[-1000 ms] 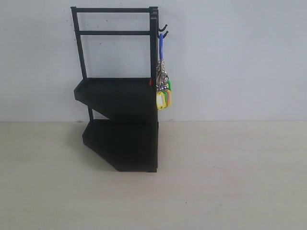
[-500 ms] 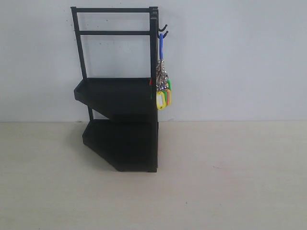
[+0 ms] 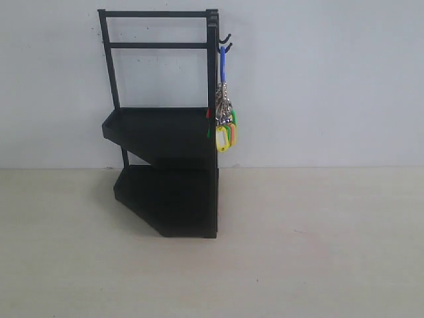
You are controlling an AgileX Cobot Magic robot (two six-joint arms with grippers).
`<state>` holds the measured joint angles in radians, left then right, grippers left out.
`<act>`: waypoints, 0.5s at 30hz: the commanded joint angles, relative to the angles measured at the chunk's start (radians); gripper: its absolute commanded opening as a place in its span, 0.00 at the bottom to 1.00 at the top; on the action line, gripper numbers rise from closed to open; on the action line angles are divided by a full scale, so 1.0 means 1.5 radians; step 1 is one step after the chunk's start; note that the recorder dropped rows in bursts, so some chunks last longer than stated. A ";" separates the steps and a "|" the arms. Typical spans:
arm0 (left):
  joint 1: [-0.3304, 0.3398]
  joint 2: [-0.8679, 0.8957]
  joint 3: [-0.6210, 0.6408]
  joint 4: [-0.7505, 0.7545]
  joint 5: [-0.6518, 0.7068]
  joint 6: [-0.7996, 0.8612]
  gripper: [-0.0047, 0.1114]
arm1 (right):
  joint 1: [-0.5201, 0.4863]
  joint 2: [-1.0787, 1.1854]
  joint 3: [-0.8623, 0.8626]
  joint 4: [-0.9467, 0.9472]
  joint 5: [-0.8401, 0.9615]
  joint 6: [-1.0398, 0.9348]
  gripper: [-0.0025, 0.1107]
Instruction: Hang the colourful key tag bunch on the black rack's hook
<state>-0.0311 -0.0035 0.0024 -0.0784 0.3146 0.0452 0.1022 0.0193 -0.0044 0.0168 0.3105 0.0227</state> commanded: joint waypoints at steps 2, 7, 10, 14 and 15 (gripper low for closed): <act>0.002 0.002 -0.002 -0.005 -0.005 0.000 0.08 | -0.024 -0.013 0.003 -0.011 0.009 -0.007 0.02; 0.002 0.002 -0.002 -0.005 -0.005 0.000 0.08 | -0.057 -0.013 0.003 -0.011 0.010 -0.007 0.02; 0.002 0.002 -0.002 -0.005 -0.005 0.000 0.08 | -0.076 -0.013 0.003 -0.011 0.010 -0.009 0.02; 0.002 0.002 -0.002 -0.005 -0.005 0.000 0.08 | -0.077 -0.013 0.003 -0.015 0.010 -0.015 0.02; 0.002 0.002 -0.002 -0.005 -0.005 0.000 0.08 | -0.077 -0.013 0.003 -0.015 0.010 -0.015 0.02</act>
<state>-0.0311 -0.0035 0.0024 -0.0784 0.3146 0.0452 -0.0090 0.0054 -0.0044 0.0069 0.3293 0.0074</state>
